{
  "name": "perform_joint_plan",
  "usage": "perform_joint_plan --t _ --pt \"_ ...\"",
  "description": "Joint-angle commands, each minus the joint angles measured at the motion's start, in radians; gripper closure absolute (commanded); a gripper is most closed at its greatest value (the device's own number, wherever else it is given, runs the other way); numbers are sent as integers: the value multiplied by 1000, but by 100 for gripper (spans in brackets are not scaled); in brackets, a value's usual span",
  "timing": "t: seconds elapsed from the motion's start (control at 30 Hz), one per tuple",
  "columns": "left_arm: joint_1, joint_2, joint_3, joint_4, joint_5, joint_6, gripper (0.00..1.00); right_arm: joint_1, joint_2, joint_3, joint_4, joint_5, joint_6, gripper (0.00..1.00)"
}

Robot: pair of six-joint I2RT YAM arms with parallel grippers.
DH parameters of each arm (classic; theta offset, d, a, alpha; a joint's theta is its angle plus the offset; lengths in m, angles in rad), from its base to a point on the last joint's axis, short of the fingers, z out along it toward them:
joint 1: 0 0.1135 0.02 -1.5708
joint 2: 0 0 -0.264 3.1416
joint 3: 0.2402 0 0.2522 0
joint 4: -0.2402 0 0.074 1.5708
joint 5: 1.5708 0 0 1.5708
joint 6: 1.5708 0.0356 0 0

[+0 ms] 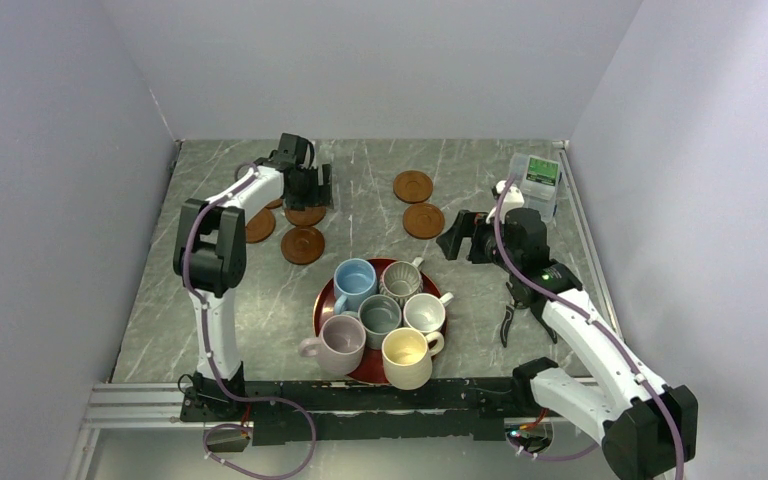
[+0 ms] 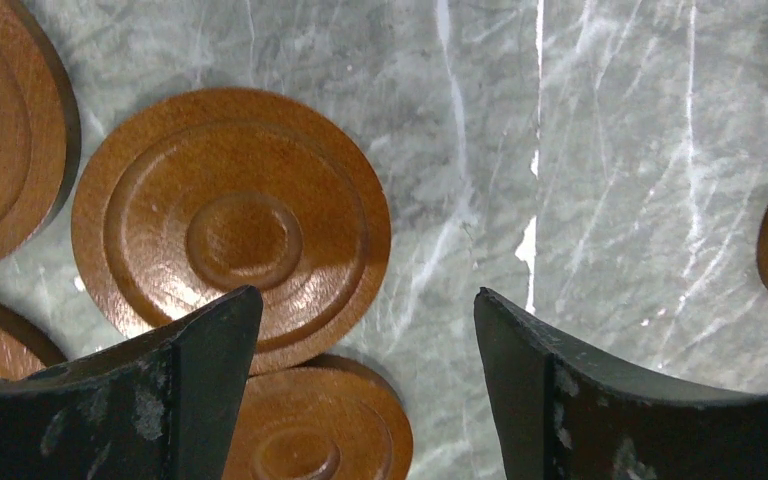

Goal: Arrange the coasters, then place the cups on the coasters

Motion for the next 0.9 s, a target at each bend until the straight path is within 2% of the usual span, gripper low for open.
perform_joint_plan --t 0.0,0.17,0.4,0.63,0.87 --pt "-3 31 58 62 12 46 16 0 -26 -7 20 10 -19 2" --pt "-4 119 116 21 48 39 16 -1 -15 -4 12 -15 -18 5" --pt "-15 142 121 13 117 -27 17 -1 -11 -14 22 3 -27 4" --pt "-85 176 128 55 165 -81 17 0 79 38 6 33 -34 4" --pt "-151 197 128 100 177 -140 18 0 82 33 19 28 -32 4"
